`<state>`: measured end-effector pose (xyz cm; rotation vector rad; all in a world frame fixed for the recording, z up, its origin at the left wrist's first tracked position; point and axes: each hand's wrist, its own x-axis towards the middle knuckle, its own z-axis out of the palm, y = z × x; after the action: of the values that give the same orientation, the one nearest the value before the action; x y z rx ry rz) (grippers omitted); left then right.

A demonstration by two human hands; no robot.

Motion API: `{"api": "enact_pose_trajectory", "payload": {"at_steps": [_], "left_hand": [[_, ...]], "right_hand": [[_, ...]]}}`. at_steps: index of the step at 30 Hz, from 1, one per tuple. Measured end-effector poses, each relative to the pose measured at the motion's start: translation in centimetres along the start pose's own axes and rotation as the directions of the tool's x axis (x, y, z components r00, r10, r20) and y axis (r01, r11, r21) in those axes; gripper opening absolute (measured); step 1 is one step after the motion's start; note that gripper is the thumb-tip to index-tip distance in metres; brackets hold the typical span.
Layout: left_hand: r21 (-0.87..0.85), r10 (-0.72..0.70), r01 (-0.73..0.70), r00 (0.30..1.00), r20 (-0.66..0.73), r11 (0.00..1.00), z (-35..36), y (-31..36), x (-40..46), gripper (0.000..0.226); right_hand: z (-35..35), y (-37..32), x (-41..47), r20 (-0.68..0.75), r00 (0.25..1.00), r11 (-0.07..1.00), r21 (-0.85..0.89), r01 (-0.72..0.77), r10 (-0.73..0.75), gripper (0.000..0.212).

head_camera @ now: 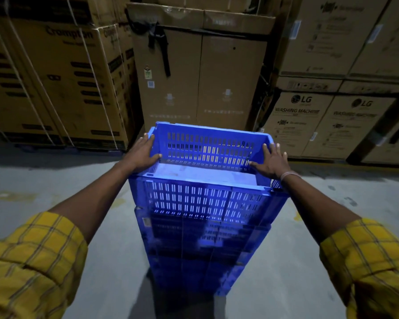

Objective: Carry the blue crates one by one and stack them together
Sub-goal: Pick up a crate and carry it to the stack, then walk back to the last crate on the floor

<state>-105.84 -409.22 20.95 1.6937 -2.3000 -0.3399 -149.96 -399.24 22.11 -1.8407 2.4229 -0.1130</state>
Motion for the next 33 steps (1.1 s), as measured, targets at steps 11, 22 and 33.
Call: {"api": "enact_pose_trajectory", "payload": {"at_steps": [11,22,33], "left_hand": [[-0.293,-0.185,0.13,0.968,-0.169,0.947,-0.4,4.2,-15.6,0.069],[-0.45,-0.477,0.34,0.846,-0.237,0.826,-0.8,5.7,-33.3,0.076],[-0.65,-0.731,0.414,0.592,-0.34,0.638,0.3,4.1,-53.5,0.074]], "right_hand": [[-1.1,-6.8,-5.5,-0.083,0.933,0.88,0.311,0.358,-0.351,0.092],[0.7,-14.8,-14.4,-0.12,0.749,0.652,0.417,0.633,-0.651,0.085],[4.1,-24.2,-26.1,-0.049,0.568,0.452,0.551,0.702,-0.822,0.086]]}}
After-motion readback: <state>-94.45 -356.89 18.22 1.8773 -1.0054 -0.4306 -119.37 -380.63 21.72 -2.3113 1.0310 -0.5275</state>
